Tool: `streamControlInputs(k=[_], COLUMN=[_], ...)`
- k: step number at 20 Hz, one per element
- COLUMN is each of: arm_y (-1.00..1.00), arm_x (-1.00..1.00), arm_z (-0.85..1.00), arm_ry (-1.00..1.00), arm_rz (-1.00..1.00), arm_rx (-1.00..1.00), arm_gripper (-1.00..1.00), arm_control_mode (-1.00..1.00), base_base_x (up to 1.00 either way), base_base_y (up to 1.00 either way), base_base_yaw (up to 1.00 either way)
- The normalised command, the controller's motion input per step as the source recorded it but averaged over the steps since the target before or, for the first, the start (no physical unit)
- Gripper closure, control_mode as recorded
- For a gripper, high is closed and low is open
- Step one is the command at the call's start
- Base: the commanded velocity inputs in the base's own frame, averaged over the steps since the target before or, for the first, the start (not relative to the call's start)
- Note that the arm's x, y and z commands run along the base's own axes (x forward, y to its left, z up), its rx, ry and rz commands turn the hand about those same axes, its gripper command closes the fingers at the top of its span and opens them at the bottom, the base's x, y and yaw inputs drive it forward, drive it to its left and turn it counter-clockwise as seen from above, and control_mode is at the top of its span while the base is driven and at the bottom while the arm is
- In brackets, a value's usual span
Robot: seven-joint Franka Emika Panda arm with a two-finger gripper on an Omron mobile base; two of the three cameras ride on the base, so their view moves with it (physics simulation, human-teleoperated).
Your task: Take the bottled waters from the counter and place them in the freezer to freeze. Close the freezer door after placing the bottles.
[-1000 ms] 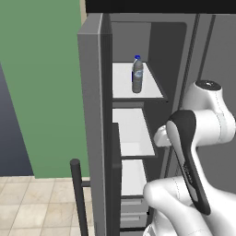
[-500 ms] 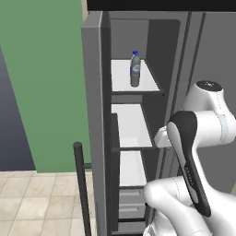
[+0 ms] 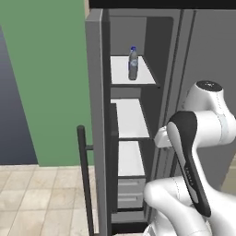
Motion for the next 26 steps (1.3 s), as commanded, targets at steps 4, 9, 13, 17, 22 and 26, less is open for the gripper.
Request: streamControlInputs(k=[4,9,13,17,22,26], arm_y=[0.00,0.00,0.00,0.00,0.00,0.00], arm_x=[0.00,0.00,0.00,0.00,0.00,0.00], arm_z=[0.00,0.00,0.00,0.00,0.00,0.00], arm_ry=[0.00,0.00,0.00,0.00,0.00,0.00], arm_rz=[0.00,0.00,0.00,0.00,0.00,0.00], arm_rx=[0.00,0.00,0.00,0.00,0.00,0.00], arm_gripper=[-1.00,-1.00,-1.00,-1.00,-1.00,-1.00], arm_control_mode=[1.00,1.00,1.00,1.00,1.00,1.00], base_base_x=[-0.43,-0.40,-0.28,-0.27,-0.43,-0.39], base_base_y=[0.07,0.13,0.26,0.35,0.47,0.48], base_base_yaw=[-0.01,-0.02,-0.06,-0.10,-0.17,-0.17])
